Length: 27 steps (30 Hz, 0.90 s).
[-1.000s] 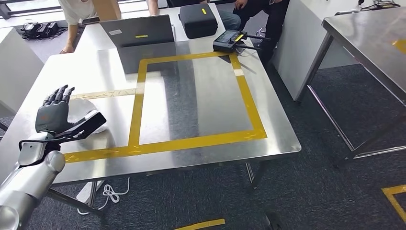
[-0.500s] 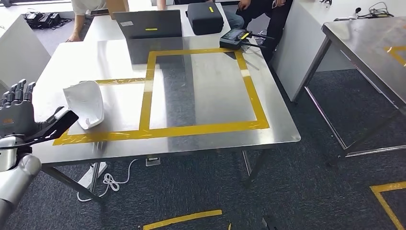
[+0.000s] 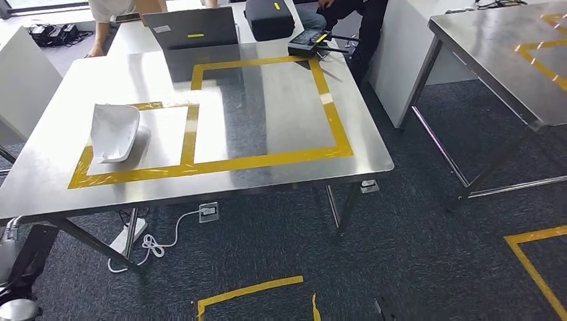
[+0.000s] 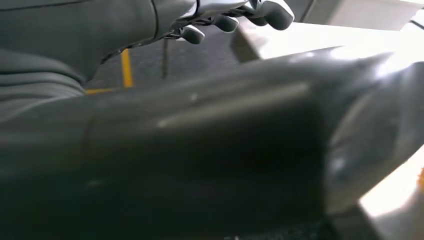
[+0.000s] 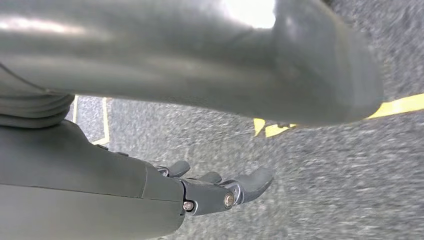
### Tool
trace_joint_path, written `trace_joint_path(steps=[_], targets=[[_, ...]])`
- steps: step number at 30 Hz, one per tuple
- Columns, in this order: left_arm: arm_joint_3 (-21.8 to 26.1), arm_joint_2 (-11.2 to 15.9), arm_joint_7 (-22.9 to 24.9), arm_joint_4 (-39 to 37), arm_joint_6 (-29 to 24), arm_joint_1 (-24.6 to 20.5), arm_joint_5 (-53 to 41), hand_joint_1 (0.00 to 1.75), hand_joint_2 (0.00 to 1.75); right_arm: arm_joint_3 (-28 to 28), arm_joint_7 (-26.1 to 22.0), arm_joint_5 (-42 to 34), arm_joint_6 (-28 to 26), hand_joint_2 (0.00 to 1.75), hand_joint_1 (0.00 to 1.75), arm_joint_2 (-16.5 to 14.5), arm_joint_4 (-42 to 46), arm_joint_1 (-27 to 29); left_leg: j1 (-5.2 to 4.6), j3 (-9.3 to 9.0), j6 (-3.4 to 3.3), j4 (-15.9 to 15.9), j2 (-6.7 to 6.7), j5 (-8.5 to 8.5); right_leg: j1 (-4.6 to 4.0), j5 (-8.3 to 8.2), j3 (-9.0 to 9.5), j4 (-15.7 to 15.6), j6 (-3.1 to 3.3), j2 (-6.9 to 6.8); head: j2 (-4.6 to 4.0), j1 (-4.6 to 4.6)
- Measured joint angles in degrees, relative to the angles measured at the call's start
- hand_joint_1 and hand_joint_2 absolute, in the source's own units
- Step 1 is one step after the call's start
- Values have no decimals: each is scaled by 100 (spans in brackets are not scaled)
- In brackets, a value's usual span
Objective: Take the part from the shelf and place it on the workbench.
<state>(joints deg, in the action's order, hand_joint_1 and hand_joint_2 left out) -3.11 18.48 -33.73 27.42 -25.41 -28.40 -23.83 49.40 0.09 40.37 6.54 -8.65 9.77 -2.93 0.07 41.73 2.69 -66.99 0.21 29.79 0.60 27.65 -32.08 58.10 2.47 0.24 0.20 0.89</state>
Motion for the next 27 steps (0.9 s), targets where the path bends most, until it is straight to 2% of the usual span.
trace_joint_path(steps=[1, 2, 3, 4, 5, 6, 7, 8, 9, 11, 12, 13, 15, 16, 17, 18, 19, 20, 21, 22, 23, 24, 25, 26, 27], targets=[[95, -6, 1, -8, 10, 71, 0, 0, 0, 7, 0, 0, -1, 0, 0, -1, 0, 2, 22, 69, 33, -382, -1, 196, 0, -65, -78, 4, -7, -10, 0, -7], [175, -14, 9, -19, 16, 125, -4, 0, 0, 14, 0, 0, -1, 0, 0, -1, 0, 2, 46, 83, 61, -667, -1, 266, 3, -127, -161, 9, -20, -21, 0, -7], [239, -22, 17, -27, 21, 164, -9, 0, 0, 20, 0, 0, -1, 0, 0, -1, 0, 0, 71, 5, 83, -769, -1, 211, 11, -186, -241, 16, -38, -30, 0, -8], [286, -29, 25, -32, 27, 188, -15, 0, 0, 25, 0, 0, -1, 0, 0, -1, 0, -1, 99, -179, 104, -656, -1, 83, 24, -238, -318, 28, -62, -39, 0, -8], [325, -34, 48, -35, 56, 201, -18, 0, 0, 29, 0, 1, -1, 0, 0, -1, 0, -6, 128, -469, 126, -340, 0, -38, 35, -285, -385, 47, -93, -46, 0, -8], [363, -40, 113, -39, 129, 208, -9, 0, 0, 32, 1, 3, -1, 0, 0, 2, 2, -11, 144, -799, 144, 86, -3, -51, 43, -326, -444, 70, -130, -52, 0, -10], [405, -49, 234, -51, 255, 229, 14, 0, 0, 33, 3, 9, -1, 0, 0, 3, 3, -17, 140, -1073, 120, 452, -14, -22, 47, -364, -476, 85, -172, -53, 0, -4], [459, -68, 406, -88, 428, 282, 52, 0, 0, 35, 5, 20, 0, 0, 0, 4, 5, -24, 130, -1253, 79, 726, -24, 44, 50, -401, -484, 92, -216, -50, 0, 5], [520, -112, 604, -152, 605, 377, 108, 0, 0, 36, 8, 32, 2, 0, 0, 5, 7, -28, 104, -1323, 16, 856, -32, 104, 57, -442, -478, 79, -262, -40, 0, 13], [716, -291, 1068, -410, 937, 691, 358, 0, 0, 37, 17, 64, 9, 0, 0, 6, 6, -16, 66, -1299, -139, 904, -11, 45, 97, -505, -457, 40, -361, -9, 0, 16], [846, -426, 1342, -563, 1066, 895, 534, 0, 0, 37, 26, 80, 17, 0, 0, 13, 5, 1, 53, -1267, -210, 917, 13, -6, 114, -429, -482, 72, -399, -2, 0, 10], [1000, -565, 1680, -720, 1167, 1118, 702, 0, 0, 37, 38, 94, 31, 0, 0, 20, 5, 21, 46, -1219, -275, 933, 38, -64, 124, -242, -535, 195, -426, -1, 0, 14], [1269, -863, 2622, -993, 1238, 1613, 882, 0, 0, 37, 71, 113, 61, 0, 0, 51, 4, 44, 28, -1083, -350, 939, 79, -179, 110, 385, -709, 776, -445, -10, 0, 40], [1375, -1011, 3143, -1112, 1222, 1855, 915, 0, 0, 37, 93, 124, 71, 0, 0, 72, 4, 48, 11, -1006, -369, 930, 95, -235, 91, 649, -783, 1149, -446, -11, 0, 53], [1455, -1162, 3611, -1222, 1202, 2079, 950, 0, 0, 37, 121, 135, 74, 0, 0, 101, 4, 54, -10, -918, -385, 914, 106, -296, 64, 772, -805, 1462, -437, -10, 0, 62], [1523, -1303, 3923, -1302, 1180, 2259, 986, 0, 0, 38, 155, 149, 74, 0, 0, 132, 4, 62, -30, -826, -401, 891, 108, -355, 30, 751, -750, 1622, -414, -10, 0, 67], [1585, -1436, 4111, -1366, 1166, 2395, 1013, 0, 0, 38, 194, 170, 73, 0, 0, 160, 4, 69, -50, -726, -414, 865, 97, -411, -11, 622, -591, 1580, -375, -9, 0, 75], [1637, -1553, 4201, -1418, 1157, 2484, 1028, 0, 0, 38, 241, 199, 74, 0, 0, 187, 4, 71, -69, -637, -423, 840, 75, -463, -56, 463, -326, 1322, -319, -5, 0, 85], [1683, -1660, 4241, -1457, 1151, 2533, 1021, 0, 0, 38, 291, 239, 86, 0, 0, 215, 5, 64, -86, -568, -426, 818, 50, -513, -100, 404, 0, 903, -244, -3, 0, 91], [1716, -1742, 4255, -1489, 1147, 2561, 986, 0, 0, 37, 341, 288, 103, 0, 0, 241, 5, 49, -103, -522, -421, 802, 23, -562, -133, 403, 303, 474, -184, -3, 0, 93], [1734, -1806, 4237, -1514, 1150, 2578, 928, 0, 0, 36, 383, 334, 124, 0, 0, 263, 5, 34, -112, -502, -407, 800, 5, -611, -158, 439, 508, 141, -138, -1, 0, 94], [1743, -1851, 4160, -1532, 1172, 2586, 843, 0, 0, 36, 410, 371, 143, 0, 0, 284, 5, 19, -111, -497, -383, 809, -6, -663, -173, 491, 605, -54, -105, -3, 0, 96], [1745, -1878, 4039, -1544, 1202, 2591, 749, 0, 0, 35, 424, 397, 151, 0, 0, 300, 5, 7, -105, -497, -354, 834, -16, -719, -178, 467, 609, -112, -90, -7, 0, 102], [1745, -1891, 3857, -1556, 1239, 2590, 645, 0, 0, 35, 425, 411, 156, 0, 0, 309, 5, -1, -103, -489, -321, 857, -21, -772, -167, 403, 569, -139, -62, -14, 0, 112], [1741, -1899, 3645, -1564, 1278, 2574, 535, 0, 0, 34, 414, 423, 159, 0, 0, 316, 5, -14, -101, -459, -285, 847, -32, -745, -151, 329, 523, -168, -31, -21, 0, 116]])
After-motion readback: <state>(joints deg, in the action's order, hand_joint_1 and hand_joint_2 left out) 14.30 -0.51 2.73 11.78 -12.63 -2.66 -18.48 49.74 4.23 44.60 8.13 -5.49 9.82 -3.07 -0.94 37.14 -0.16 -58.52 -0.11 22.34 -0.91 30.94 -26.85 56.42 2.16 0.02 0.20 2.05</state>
